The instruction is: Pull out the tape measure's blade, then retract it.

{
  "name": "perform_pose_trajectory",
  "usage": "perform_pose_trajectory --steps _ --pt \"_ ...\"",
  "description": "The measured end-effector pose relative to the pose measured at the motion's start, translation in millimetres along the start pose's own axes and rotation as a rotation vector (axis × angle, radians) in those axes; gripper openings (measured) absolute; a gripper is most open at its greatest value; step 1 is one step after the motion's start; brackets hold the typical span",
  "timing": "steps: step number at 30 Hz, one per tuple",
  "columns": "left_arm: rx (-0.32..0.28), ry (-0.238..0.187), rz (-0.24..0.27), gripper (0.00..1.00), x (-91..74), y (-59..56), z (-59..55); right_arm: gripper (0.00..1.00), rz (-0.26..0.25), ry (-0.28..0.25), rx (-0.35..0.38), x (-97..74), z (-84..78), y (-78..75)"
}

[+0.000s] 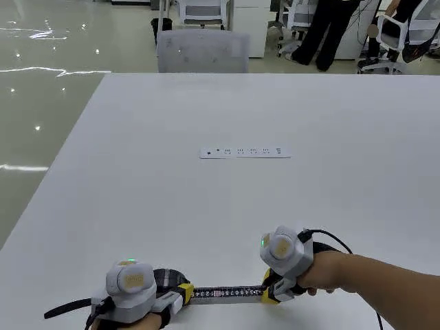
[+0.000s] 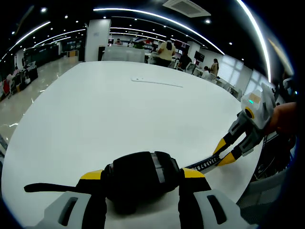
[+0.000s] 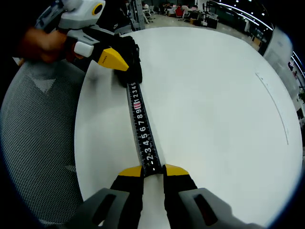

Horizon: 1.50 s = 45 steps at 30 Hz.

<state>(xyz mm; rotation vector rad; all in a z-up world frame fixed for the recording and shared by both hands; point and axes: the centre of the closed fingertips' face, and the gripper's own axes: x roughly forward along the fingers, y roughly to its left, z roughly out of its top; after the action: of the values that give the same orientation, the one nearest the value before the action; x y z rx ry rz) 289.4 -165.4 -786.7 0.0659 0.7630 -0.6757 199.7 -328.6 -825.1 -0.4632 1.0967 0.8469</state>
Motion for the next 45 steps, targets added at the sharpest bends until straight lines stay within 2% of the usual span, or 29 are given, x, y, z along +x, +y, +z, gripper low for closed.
perform_pose_trajectory --steps 33,45 --pt "-0.004 0.004 -0.024 0.57 0.3 3.0 0.9 0.14 0.009 0.001 -0.027 6.9 14.3 3.8" --pt "0.001 0.007 -0.028 0.57 -0.3 3.2 0.4 0.14 0.013 -0.019 -0.024 14.5 30.7 8.5"
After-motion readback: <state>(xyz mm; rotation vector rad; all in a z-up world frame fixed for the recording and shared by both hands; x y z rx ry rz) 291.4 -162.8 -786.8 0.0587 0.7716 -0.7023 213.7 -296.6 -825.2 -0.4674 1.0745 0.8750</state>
